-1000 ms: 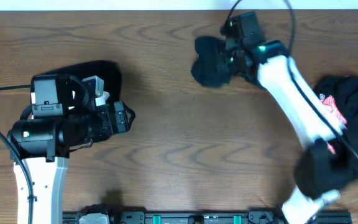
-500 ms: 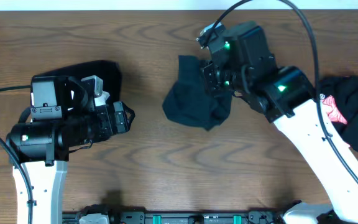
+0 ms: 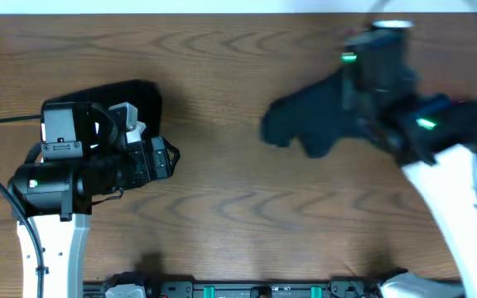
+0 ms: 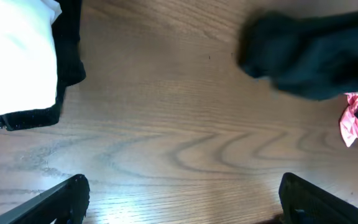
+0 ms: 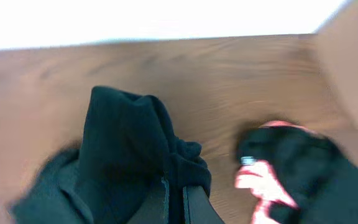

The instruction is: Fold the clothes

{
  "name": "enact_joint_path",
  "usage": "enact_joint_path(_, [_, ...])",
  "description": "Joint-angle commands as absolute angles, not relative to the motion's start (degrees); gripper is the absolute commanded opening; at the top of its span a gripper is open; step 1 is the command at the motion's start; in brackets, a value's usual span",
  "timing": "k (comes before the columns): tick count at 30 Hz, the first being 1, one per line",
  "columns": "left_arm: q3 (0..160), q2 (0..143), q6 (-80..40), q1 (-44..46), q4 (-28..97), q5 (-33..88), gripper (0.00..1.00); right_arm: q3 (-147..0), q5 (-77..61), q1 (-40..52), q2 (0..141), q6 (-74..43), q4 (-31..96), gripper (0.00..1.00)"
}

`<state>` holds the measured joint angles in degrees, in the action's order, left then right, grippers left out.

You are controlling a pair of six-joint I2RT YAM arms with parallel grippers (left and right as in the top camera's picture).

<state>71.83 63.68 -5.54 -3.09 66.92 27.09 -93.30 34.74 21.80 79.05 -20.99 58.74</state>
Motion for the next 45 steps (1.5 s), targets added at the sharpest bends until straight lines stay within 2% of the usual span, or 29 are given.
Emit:
enact_joint_path(1, [73.0,63.2,-5.1,-2.8,67.0,28.1,0.98,-93.6,40.6,18.0,71.9,-26.5,58.5,0.02])
enact_joint_path(7, [73.0,63.2,-5.1,-2.8,67.0,28.1,0.98,-93.6,24.0,16.7,68.9,-25.5,58.2,0.01])
enact_joint_path(13, [73.0,63.2,-5.1,-2.8,67.2,28.1,0.98,-93.6,10.3,19.9,75.5,-26.3,61.1,0.02])
enact_joint_path(19, [73.0,63.2,-5.2,-2.8,67.3,28.1,0.98,-93.6,3.1,26.5,86.9,-26.9,60.6,0.29])
enact_joint_path(25, [73.0,63.2,-5.2,-2.8,67.4,28.1,0.98,-93.6,7.0,28.4,89.4,-25.0,59.2,0.33])
enact_joint_path(29, [73.0,63.2,-5.2,-2.8,67.4,28.1,0.98,-93.6,9.8,27.4,89.4,-24.9,59.0,0.42])
enact_joint_path(34, [73.0,63.5,-5.1,-0.6,66.5,28.1,0.99,-93.6,10.3,26.0,90.7,-23.9,60.7,0.47])
enact_joint_path(35, [73.0,63.7,-5.1,0.3,66.3,28.1,0.97,-93.6,10.3,26.0,91.4,-23.9,60.8,0.47])
enact_joint_path(39, [72.9,65.2,-5.1,3.9,65.4,27.8,0.71,-92.9,9.4,26.7,95.4,-21.1,59.1,0.47])
enact_joint_path(41, [72.9,65.9,-5.1,4.8,65.4,27.2,0.67,-92.8,8.1,27.1,98.4,-17.5,57.2,0.47])
enact_joint_path(45, [72.9,66.6,-5.1,4.8,65.1,27.2,0.68,-92.8,4.2,27.4,106.7,-6.3,52.2,0.50])
